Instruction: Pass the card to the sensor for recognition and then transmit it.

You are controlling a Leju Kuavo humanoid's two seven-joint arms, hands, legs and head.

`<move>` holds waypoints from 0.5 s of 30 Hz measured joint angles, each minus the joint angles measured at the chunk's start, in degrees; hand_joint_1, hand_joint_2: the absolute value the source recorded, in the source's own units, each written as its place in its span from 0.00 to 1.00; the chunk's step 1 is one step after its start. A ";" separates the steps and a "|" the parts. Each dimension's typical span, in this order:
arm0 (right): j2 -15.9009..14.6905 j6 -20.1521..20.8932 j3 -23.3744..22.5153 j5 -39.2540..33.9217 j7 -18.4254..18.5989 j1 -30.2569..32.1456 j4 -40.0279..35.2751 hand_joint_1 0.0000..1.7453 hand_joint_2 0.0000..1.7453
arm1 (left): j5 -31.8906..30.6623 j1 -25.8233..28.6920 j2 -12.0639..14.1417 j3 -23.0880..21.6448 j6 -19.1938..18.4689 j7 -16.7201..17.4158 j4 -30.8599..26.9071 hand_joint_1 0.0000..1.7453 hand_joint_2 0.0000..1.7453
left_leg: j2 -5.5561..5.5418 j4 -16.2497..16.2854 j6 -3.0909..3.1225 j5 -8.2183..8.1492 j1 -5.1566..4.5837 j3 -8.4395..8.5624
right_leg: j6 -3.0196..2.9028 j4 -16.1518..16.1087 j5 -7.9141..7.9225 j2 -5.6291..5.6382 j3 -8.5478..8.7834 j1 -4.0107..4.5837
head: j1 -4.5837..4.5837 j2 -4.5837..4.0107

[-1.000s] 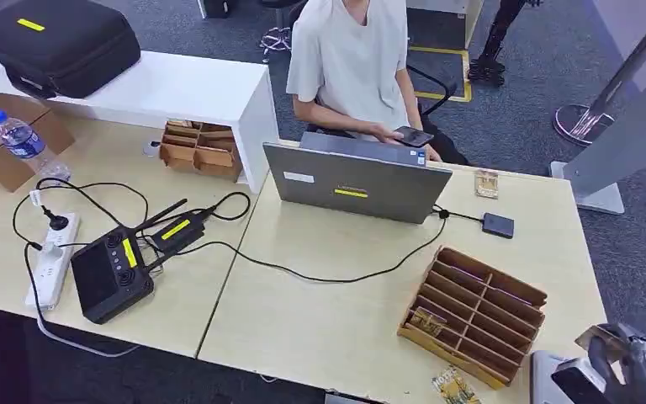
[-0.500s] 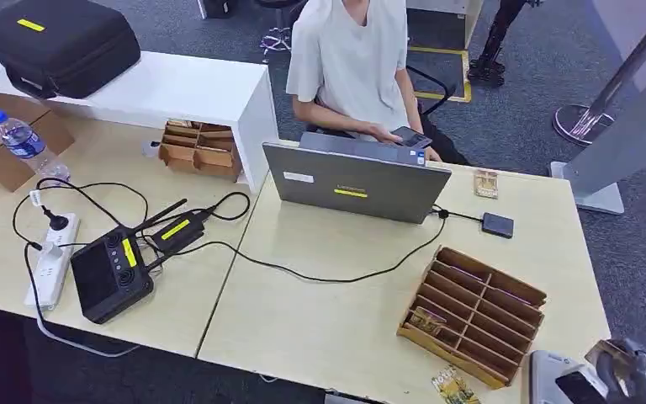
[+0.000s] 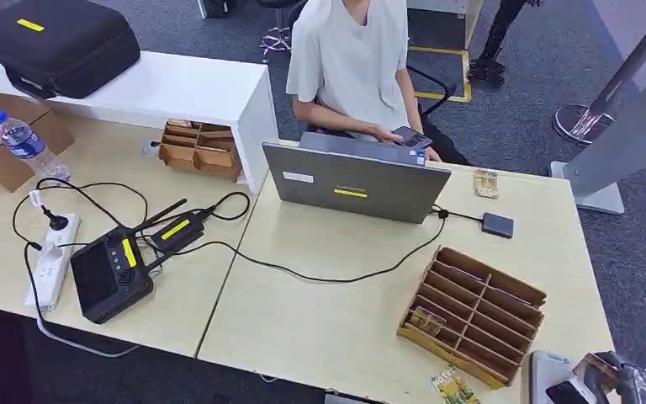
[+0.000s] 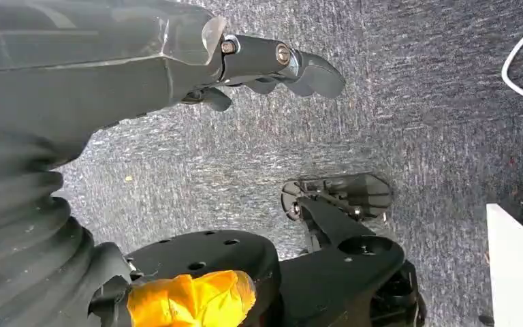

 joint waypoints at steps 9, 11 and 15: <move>1.11 0.61 -0.42 0.20 -0.09 -0.05 0.98 1.00 1.00 | 0.00 -0.01 0.00 0.07 0.00 0.00 0.00 0.00 1.00 | 0.08 0.00 0.00 0.00 0.00 0.08 | 0.00 0.00 0.01 0.06 0.07 0.00 | 0.02 0.00; 1.33 0.68 -0.48 0.48 -0.26 -0.10 1.27 1.00 1.00 | 0.00 -0.01 0.00 0.09 0.00 0.02 0.00 0.00 1.00 | 0.09 0.00 0.00 0.00 0.00 0.10 | 0.01 0.00 0.01 0.07 0.08 0.00 | 0.02 0.00; 1.64 0.77 -0.63 0.68 -0.61 -0.53 1.92 1.00 1.00 | -0.04 -0.02 0.00 0.11 0.00 0.00 0.00 0.00 1.00 | 0.12 0.01 0.00 0.00 0.00 0.16 | 0.01 -0.01 0.01 0.10 0.13 0.00 | 0.02 0.00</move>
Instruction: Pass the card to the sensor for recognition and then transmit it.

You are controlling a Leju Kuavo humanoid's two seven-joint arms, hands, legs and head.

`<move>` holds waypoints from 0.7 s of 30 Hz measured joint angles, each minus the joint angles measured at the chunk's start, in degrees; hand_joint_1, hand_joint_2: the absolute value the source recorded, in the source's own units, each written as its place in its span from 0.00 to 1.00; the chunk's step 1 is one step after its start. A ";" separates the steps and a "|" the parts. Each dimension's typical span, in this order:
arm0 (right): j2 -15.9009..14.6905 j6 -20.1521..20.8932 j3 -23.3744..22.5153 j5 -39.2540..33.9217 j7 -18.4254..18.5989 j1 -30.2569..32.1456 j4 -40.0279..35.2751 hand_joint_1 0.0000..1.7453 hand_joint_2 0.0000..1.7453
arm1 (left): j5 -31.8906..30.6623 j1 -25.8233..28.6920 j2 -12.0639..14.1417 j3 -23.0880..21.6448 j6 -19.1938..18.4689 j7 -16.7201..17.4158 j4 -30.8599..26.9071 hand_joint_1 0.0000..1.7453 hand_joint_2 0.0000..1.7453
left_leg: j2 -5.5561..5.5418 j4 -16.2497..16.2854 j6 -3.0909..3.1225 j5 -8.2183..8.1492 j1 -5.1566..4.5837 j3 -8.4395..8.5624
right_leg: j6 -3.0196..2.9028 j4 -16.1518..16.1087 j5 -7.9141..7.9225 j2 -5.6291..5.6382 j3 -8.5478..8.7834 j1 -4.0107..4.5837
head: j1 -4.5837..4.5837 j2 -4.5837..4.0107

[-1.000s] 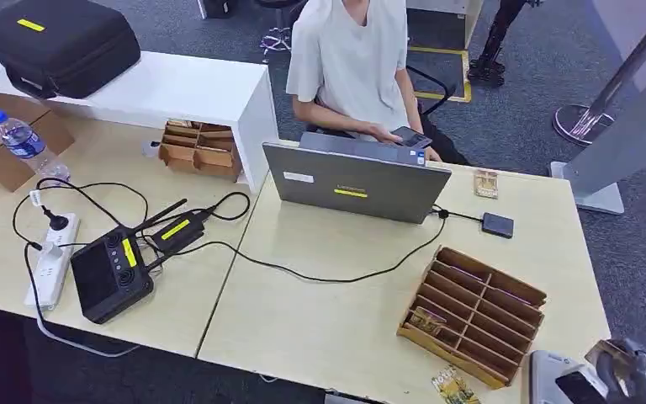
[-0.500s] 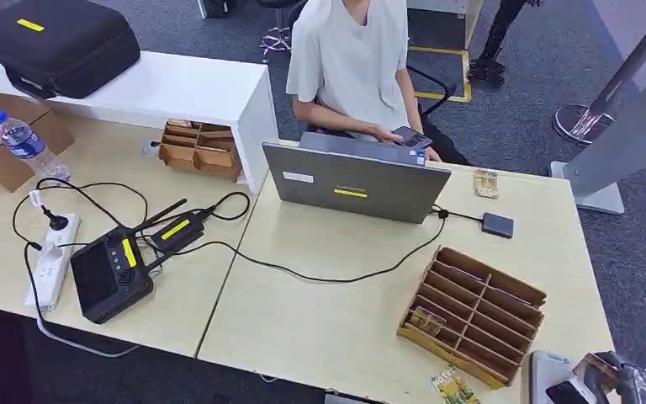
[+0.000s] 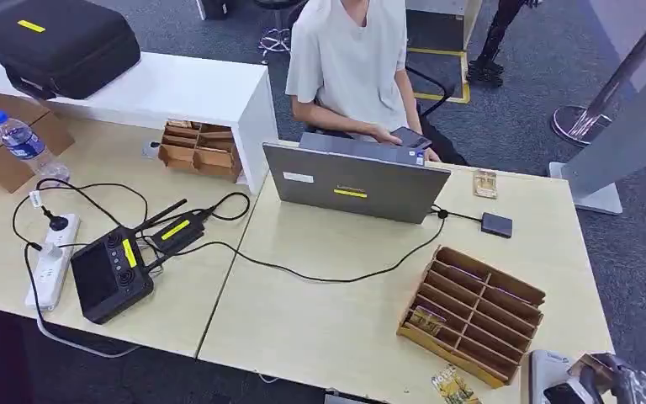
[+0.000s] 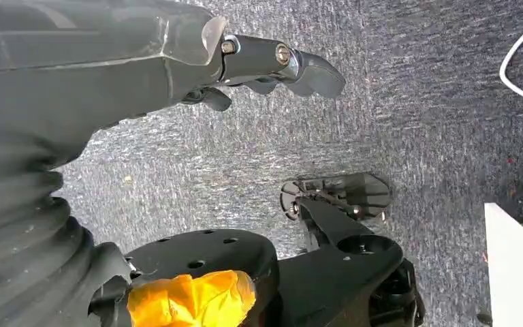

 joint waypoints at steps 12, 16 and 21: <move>0.48 -0.42 -0.15 0.77 -0.13 -1.17 0.98 1.00 1.00 | -0.55 -0.02 0.00 0.28 -0.04 0.00 0.00 0.00 1.00 | 0.10 0.00 0.00 0.00 0.00 0.15 | 0.00 0.00 0.01 0.06 0.16 0.00 | 0.00 0.00; 0.20 -2.08 1.24 0.07 0.87 -1.38 -3.38 1.00 1.00 | -1.40 -0.01 0.02 0.28 -0.04 0.00 0.00 0.00 1.00 | 0.10 0.00 0.00 0.00 -0.04 0.07 | -0.02 0.03 0.05 0.05 0.15 -0.03 | -0.02 0.00; -2.40 -1.97 2.99 -1.42 3.67 -5.15 -11.07 1.00 1.00 | -2.10 -0.05 0.04 0.28 -0.04 0.00 0.00 0.00 1.00 | 0.08 0.01 -0.02 0.03 -0.02 0.15 | -0.04 0.03 0.07 0.08 0.12 -0.01 | 0.00 0.00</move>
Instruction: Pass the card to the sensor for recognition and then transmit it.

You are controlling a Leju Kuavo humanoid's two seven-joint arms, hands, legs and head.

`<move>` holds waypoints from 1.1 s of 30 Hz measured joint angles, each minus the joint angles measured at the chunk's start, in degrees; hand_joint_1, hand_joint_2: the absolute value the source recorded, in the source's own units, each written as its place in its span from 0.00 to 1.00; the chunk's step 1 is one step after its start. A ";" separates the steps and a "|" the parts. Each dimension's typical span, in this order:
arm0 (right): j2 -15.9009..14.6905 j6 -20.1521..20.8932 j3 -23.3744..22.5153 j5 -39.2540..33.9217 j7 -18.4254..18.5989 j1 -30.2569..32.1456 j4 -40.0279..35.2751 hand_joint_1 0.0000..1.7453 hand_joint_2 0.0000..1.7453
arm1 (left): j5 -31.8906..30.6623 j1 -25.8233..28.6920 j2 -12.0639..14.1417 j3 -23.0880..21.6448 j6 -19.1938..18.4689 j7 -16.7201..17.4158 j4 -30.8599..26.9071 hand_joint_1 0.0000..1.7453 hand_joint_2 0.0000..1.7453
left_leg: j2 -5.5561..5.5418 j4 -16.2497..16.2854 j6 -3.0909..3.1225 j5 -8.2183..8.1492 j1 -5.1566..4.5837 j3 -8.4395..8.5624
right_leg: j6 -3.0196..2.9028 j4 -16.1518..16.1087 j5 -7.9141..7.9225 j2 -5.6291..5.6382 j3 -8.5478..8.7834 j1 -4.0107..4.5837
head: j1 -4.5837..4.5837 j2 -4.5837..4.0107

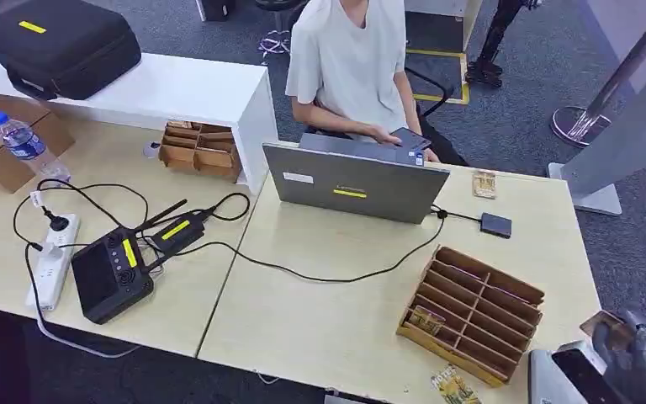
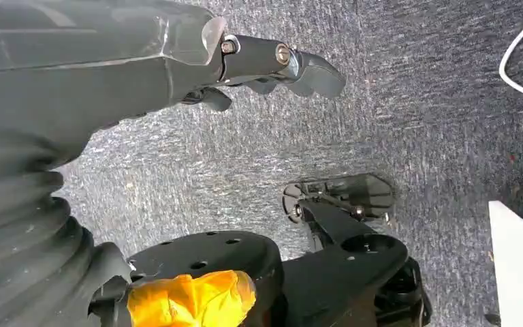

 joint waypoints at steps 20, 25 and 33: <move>-7.26 0.13 13.21 9.16 6.38 -23.39 -4.48 1.00 1.00 | -3.02 -0.33 -0.04 -0.18 -0.48 -0.13 0.02 0.00 1.00 | 0.06 -0.01 -0.01 0.01 0.02 -0.08 | -0.01 0.05 0.01 0.11 -0.02 0.01 | 0.00 0.00; -5.18 0.00 20.93 13.07 8.88 -34.52 3.80 1.00 1.00 | -4.04 -0.94 -0.17 -1.13 -0.52 -0.22 0.00 0.00 1.00 | 0.02 0.00 -0.09 0.14 0.03 -0.05 | -0.06 0.08 0.06 0.09 -0.03 0.01 | -0.02 0.00; -1.80 -0.28 28.15 15.06 10.21 -43.84 12.66 1.00 1.00 | -4.90 -1.12 -0.22 -2.14 -0.50 -0.85 0.00 0.00 1.00 | -0.04 0.00 -0.10 0.14 0.05 -0.19 | -0.08 0.12 0.06 0.05 -0.12 0.01 | -0.02 0.00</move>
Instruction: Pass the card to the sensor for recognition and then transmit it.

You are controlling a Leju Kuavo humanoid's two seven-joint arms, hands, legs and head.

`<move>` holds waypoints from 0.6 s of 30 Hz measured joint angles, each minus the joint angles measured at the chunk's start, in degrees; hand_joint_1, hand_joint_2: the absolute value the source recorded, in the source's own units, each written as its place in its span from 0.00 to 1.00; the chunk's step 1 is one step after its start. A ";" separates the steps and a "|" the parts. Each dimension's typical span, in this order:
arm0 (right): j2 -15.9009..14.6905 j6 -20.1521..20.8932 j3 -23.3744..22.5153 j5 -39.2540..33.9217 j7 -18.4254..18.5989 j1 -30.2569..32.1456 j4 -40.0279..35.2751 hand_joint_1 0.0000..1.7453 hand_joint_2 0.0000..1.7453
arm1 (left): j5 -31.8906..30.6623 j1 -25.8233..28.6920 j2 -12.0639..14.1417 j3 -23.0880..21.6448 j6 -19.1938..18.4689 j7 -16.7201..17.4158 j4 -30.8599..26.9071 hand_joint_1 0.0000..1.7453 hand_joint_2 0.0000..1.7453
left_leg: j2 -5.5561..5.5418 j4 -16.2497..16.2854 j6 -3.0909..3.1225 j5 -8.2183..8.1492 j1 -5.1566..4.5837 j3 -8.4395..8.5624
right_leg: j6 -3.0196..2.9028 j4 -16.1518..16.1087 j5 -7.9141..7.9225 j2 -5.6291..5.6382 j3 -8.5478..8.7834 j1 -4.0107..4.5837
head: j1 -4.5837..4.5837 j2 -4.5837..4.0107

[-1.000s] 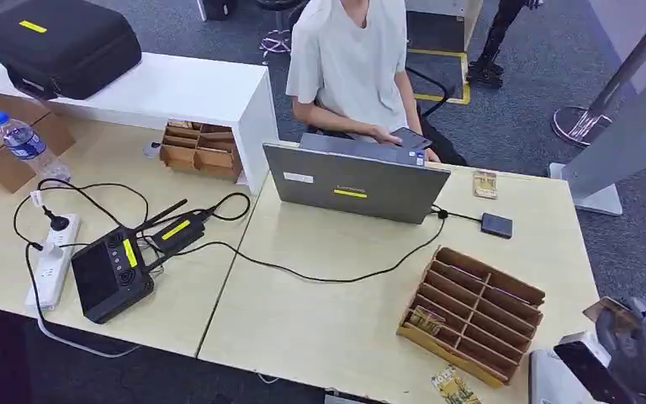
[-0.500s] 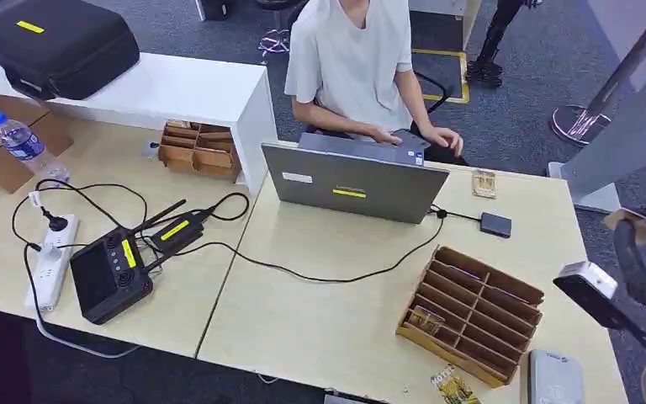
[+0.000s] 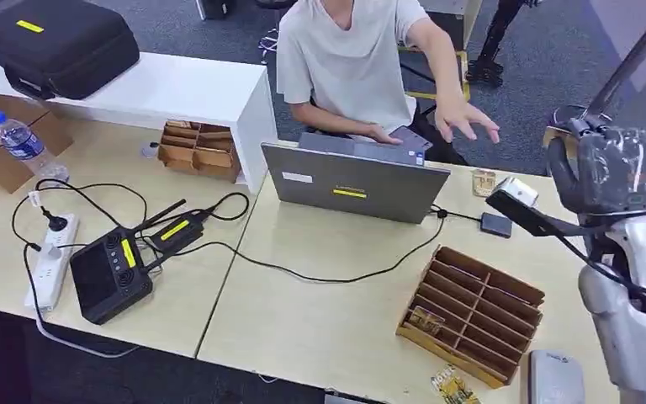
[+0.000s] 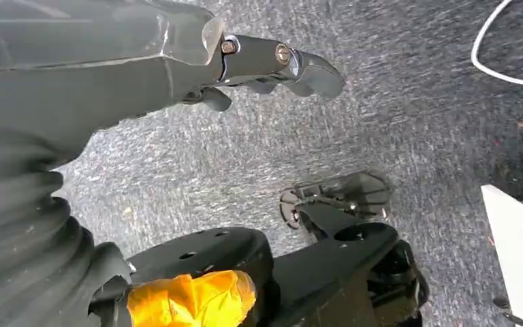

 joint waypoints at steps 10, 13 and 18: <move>4.79 -0.15 4.64 1.31 0.99 -8.70 10.72 1.00 1.00 | -0.17 -0.18 -0.20 -0.90 -0.20 -0.94 0.00 0.00 1.00 | -0.17 0.00 -0.01 0.02 0.01 -0.05 | 0.00 0.00 0.00 -0.16 -0.01 0.00 | 0.02 0.00; 5.82 -0.11 5.86 3.08 1.79 -10.34 13.79 1.00 1.00 | -0.50 -0.23 -0.22 -1.24 -0.46 -1.44 0.00 0.00 1.00 | -0.13 0.00 -0.01 0.02 0.01 -0.04 | 0.00 0.00 0.00 -0.13 -0.02 0.00 | 0.02 0.00; 8.05 -0.70 7.48 4.35 2.91 -13.15 19.40 1.00 1.00 | -0.96 -0.39 -0.26 -1.86 -1.44 -2.27 0.00 0.00 1.00 | -0.15 0.00 -0.01 0.02 0.01 -0.03 | 0.00 0.00 0.00 -0.15 -0.02 0.01 | 0.02 0.00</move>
